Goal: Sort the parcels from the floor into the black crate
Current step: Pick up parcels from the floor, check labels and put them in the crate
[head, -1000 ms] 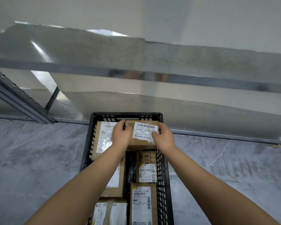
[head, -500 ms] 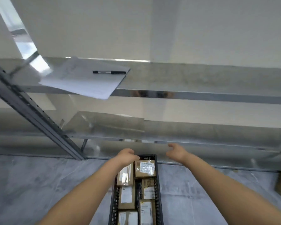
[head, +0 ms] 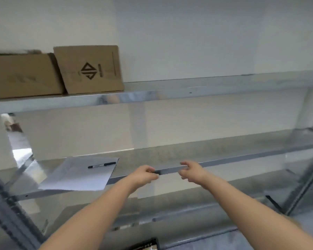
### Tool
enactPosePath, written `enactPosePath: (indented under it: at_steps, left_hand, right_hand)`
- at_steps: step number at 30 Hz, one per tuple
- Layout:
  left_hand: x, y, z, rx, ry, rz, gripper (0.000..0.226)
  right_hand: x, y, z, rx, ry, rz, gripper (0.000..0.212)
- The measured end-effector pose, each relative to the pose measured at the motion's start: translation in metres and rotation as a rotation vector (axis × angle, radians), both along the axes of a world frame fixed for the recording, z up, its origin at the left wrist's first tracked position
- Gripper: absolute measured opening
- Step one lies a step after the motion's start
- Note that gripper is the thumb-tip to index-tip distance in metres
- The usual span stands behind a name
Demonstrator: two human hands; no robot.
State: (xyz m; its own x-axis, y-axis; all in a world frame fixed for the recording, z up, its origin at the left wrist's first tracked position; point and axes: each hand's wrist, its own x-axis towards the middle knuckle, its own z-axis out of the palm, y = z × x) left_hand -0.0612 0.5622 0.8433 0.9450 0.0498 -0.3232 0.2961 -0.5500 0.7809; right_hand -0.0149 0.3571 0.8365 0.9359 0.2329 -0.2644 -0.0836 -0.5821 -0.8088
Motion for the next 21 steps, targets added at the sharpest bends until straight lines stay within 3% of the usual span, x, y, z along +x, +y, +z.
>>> enactPosePath:
  at_steps: [6, 11, 15, 21]
  left_hand:
    - [0.006, -0.080, -0.002, -0.101, 0.006, -0.213, 0.038]
    - [-0.007, -0.201, -0.002, -0.257, 0.054, -0.349, 0.037]
    - [-0.018, -0.301, -0.002, -0.265, 0.063, -0.550, 0.039]
    - [-0.001, -0.441, 0.005, -0.270, -0.018, -0.604, 0.041]
  right_hand:
    - [-0.062, -0.082, -0.002, 0.021, 0.028, -0.235, 0.052]
    - [-0.114, -0.202, 0.005, -0.057, 0.015, -0.434, 0.055]
    - [-0.137, -0.297, 0.014, 0.012, 0.009, -0.661, 0.055]
    - [-0.148, -0.419, 0.023, 0.023, -0.039, -0.682, 0.056]
